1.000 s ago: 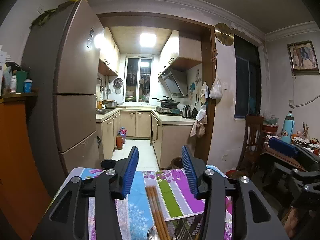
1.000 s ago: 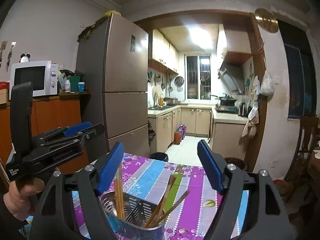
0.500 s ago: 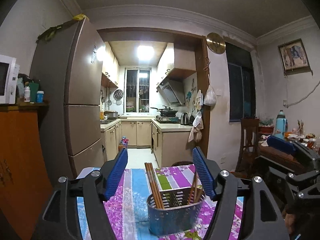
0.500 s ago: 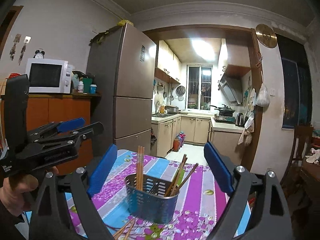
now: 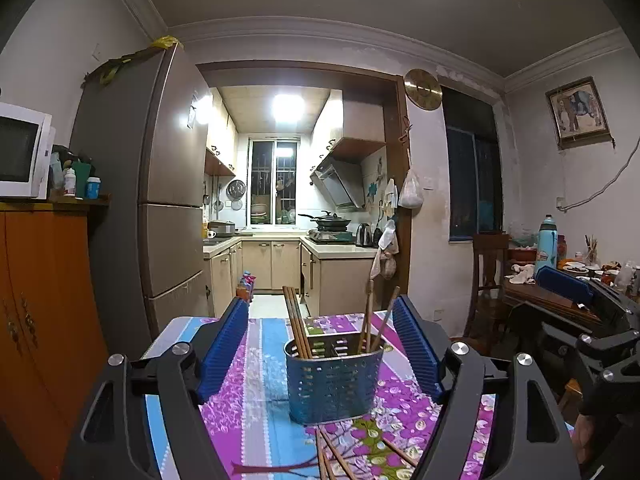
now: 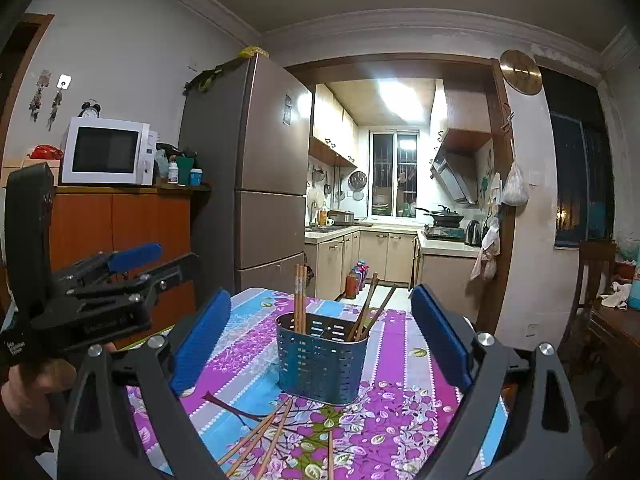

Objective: Organize utensils
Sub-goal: 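Move both open tools back over the remaining loose chopsticks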

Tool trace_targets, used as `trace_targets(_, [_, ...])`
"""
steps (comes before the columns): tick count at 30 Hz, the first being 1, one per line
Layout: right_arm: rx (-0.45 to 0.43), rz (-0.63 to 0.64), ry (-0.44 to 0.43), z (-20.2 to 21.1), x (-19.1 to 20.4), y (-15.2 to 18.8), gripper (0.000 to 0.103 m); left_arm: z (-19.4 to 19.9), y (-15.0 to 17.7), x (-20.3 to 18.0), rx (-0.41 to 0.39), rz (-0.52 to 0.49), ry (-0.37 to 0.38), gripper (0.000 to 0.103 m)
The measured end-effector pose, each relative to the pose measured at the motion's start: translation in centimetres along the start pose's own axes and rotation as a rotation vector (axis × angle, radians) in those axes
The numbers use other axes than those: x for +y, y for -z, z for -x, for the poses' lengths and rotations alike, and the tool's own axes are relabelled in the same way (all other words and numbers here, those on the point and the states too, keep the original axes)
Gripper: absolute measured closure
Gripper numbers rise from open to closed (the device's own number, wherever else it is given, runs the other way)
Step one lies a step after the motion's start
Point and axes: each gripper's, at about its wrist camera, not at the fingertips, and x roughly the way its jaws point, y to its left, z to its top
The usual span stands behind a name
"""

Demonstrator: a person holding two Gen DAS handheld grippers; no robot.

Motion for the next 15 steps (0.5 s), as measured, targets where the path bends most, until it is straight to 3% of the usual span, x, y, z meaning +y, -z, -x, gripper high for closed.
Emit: trace_targets(15, [-0.017, -0.018, 0.016, 5.3, 1.0, 1.9, 0.010, 4.6, 2.5, -1.3, 0.006, -0.013, 0.012, 0.023])
